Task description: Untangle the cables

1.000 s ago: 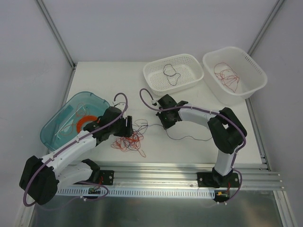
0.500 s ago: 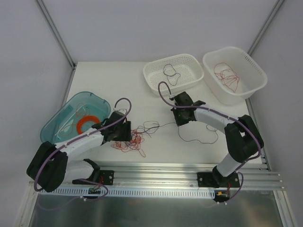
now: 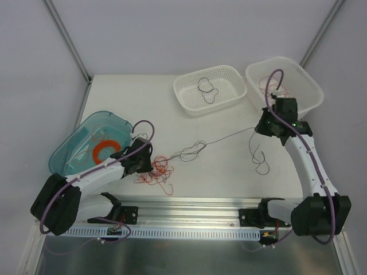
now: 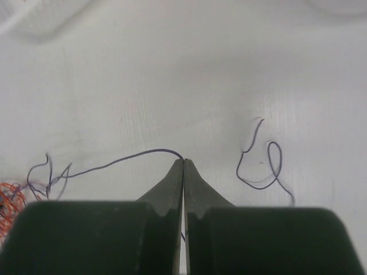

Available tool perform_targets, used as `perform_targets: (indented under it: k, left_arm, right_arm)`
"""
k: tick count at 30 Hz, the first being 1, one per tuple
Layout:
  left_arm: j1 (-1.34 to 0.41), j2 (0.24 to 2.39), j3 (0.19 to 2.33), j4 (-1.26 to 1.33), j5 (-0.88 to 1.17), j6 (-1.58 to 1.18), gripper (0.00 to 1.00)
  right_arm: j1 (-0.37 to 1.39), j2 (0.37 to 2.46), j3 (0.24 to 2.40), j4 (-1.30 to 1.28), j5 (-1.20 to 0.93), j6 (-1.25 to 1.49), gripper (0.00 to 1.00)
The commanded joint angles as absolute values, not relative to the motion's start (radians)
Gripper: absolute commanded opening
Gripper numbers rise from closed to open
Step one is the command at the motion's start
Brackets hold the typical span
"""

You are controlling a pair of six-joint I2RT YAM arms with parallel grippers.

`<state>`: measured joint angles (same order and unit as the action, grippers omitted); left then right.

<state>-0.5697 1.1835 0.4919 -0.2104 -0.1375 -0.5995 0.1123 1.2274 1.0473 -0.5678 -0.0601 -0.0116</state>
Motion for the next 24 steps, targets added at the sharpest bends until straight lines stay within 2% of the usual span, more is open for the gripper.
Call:
perform_targets:
  k: [1,5,18,20,24]
  left_arm:
    - [-0.561,1.132,0.474,-0.29,-0.233,-0.663,0.14]
    - [-0.537,1.066,0.483,-0.336,-0.255,-0.676,0.13]
    - [-0.476,0.999,0.494,-0.414,-0.264,-0.715,0.09]
    - [-0.474,0.993,0.497,-0.414,-0.253,-0.713,0.1]
    - [-0.476,0.989,0.534,-0.413,-0.215,-0.687,0.12]
  right_arm:
    - [0.014,1.128,1.187,-0.652,-0.09,0.046,0.01]
    - [-0.084,1.068,1.308,-0.672,-0.15,0.081,0.01]
    - [-0.169,1.075,1.687,-0.684,-0.248,0.124,0.01]
    - [-0.17,1.1,1.713,-0.675,-0.338,0.147,0.01]
    - [-0.16,1.086,1.617,-0.591,-0.449,0.195,0.01]
